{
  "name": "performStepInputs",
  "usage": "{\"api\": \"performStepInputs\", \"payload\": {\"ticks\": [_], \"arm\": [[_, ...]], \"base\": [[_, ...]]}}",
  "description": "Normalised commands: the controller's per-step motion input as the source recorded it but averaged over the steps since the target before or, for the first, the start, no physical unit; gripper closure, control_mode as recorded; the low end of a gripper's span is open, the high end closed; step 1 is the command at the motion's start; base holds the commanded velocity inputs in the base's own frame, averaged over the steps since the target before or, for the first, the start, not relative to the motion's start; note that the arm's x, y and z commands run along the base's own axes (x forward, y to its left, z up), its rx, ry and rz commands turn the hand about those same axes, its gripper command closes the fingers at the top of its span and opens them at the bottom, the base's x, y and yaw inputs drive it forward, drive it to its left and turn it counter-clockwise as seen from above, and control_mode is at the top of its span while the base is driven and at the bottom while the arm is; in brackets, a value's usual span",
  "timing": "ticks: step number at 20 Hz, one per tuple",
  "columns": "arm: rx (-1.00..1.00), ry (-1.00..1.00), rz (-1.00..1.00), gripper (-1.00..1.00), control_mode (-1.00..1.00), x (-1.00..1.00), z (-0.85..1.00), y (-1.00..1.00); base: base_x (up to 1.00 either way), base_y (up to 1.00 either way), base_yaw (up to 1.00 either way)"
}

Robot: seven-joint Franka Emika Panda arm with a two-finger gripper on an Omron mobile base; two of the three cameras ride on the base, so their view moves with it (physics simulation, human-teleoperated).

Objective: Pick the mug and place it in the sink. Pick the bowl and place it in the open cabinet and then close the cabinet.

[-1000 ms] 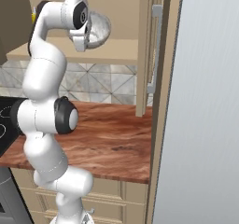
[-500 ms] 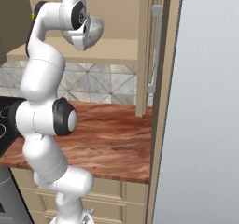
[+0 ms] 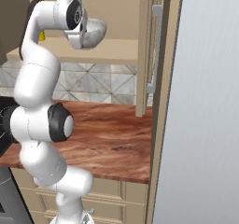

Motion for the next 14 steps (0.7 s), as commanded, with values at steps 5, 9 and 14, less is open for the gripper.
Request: {"api": "performStepInputs", "payload": {"ticks": [5, 9, 14], "arm": [[0.01, 0.00, 0.00, -1.00, -1.00, -0.58, -0.70, 0.00], [0.01, -0.02, 0.00, -1.00, -1.00, -0.85, -0.66, 0.00], [0.00, -0.30, 0.01, -1.00, -1.00, -0.87, -0.44, 0.00]], "base": [[0.00, 0.00, 0.00], [0.00, 0.00, 0.00], [0.00, 0.00, 0.00]]}}
